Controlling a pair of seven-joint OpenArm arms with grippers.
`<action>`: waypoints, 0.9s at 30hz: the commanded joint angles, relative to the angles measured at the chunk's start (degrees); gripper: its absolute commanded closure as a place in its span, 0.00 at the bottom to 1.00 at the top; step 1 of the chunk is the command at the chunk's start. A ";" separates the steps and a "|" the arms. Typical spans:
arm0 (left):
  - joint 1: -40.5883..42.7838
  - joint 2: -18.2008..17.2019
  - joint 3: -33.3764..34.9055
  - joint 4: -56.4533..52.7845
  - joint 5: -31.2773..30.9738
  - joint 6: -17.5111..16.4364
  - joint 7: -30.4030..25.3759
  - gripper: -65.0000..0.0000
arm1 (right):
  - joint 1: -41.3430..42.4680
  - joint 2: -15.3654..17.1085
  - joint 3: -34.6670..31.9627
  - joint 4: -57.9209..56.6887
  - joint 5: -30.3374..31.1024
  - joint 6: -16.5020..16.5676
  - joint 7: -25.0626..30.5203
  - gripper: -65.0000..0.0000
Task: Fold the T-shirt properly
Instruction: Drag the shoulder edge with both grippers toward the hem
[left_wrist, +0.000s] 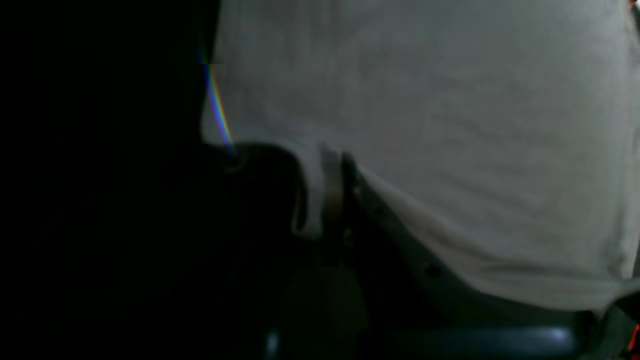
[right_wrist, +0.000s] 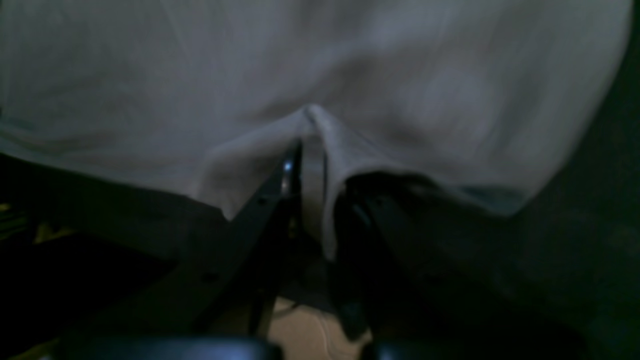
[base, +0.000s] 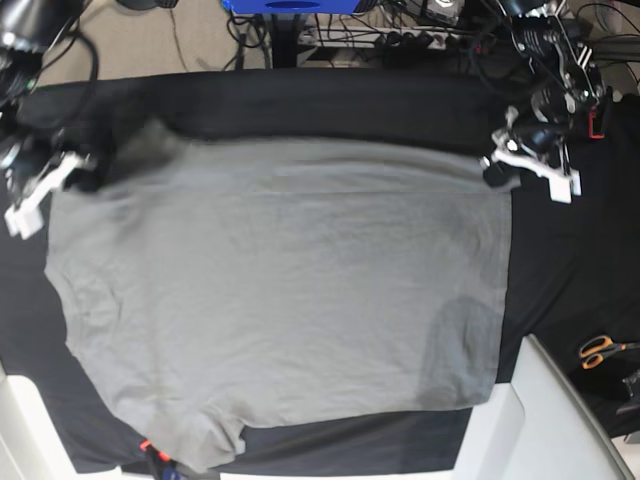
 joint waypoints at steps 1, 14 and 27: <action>-1.03 -0.57 -0.08 0.92 -1.08 0.02 -0.71 1.00 | 1.72 1.10 0.16 -1.26 0.66 0.25 -0.14 0.99; -7.45 -0.75 5.72 -2.51 -1.08 2.83 -0.71 1.00 | 14.29 7.35 -4.15 -17.87 0.66 0.25 2.50 0.99; -13.51 -2.95 5.81 -4.80 2.70 2.83 -0.80 1.00 | 21.15 8.93 -10.57 -26.14 0.57 0.25 8.21 0.99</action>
